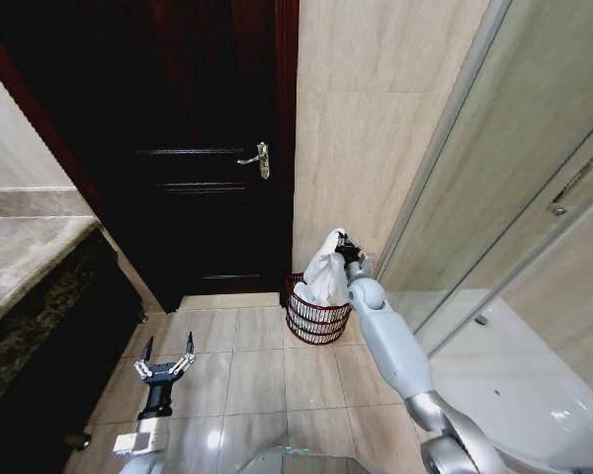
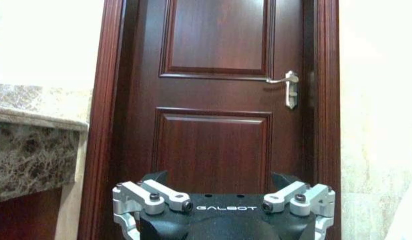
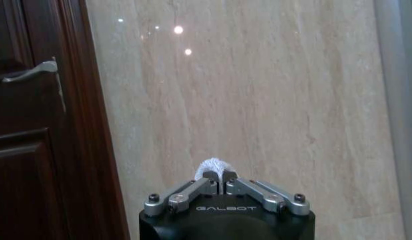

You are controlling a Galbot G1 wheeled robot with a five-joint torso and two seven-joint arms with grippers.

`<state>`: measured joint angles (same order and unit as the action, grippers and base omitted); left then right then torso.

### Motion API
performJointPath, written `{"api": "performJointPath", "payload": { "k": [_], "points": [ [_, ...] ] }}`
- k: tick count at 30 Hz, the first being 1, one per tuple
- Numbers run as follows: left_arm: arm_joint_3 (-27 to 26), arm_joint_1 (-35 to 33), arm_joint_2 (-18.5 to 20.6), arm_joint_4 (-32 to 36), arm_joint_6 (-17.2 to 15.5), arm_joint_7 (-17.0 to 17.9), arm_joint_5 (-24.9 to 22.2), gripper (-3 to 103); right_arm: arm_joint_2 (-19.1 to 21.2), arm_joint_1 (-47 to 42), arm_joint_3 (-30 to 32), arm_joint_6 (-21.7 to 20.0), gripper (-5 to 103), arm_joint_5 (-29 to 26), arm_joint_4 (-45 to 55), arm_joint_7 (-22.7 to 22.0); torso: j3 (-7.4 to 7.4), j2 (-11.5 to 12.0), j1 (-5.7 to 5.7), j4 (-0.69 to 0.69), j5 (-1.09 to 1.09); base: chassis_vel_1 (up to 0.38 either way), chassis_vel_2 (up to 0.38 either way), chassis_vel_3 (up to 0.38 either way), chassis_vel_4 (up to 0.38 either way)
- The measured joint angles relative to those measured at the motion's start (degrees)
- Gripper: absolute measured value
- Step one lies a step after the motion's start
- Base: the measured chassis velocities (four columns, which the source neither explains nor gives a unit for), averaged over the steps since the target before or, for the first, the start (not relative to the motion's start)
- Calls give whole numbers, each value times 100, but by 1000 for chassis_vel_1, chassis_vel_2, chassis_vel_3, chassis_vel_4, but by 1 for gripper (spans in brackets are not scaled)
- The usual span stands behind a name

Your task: Discard the used towel into the hamper.

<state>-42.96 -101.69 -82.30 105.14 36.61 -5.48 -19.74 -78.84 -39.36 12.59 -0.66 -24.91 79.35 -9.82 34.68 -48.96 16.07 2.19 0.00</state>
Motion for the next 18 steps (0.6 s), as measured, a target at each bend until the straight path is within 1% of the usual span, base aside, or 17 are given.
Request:
{"api": "performJointPath", "payload": {
  "k": [3,7,13,18],
  "points": [
    [28,2,-11,3,-52,3,30,100,5,-34,1,19,2,18,35,-33,0,1,0,0,0,0,0,0,0],
    [57,0,-1,6,-86,20,64,100,17,-37,0,16,2,19,132,-72,-33,61,-29,0,0,0,0,0,0],
    [70,6,41,-6,-137,-12,130,100,-1,17,17,-64,2,15,149,-137,-134,242,-108,0,1,0,0,0,0],
    [60,2,50,-5,-161,-22,139,100,-3,16,21,-149,2,15,196,-235,-179,325,-143,0,1,0,0,0,0]
  ]
}}
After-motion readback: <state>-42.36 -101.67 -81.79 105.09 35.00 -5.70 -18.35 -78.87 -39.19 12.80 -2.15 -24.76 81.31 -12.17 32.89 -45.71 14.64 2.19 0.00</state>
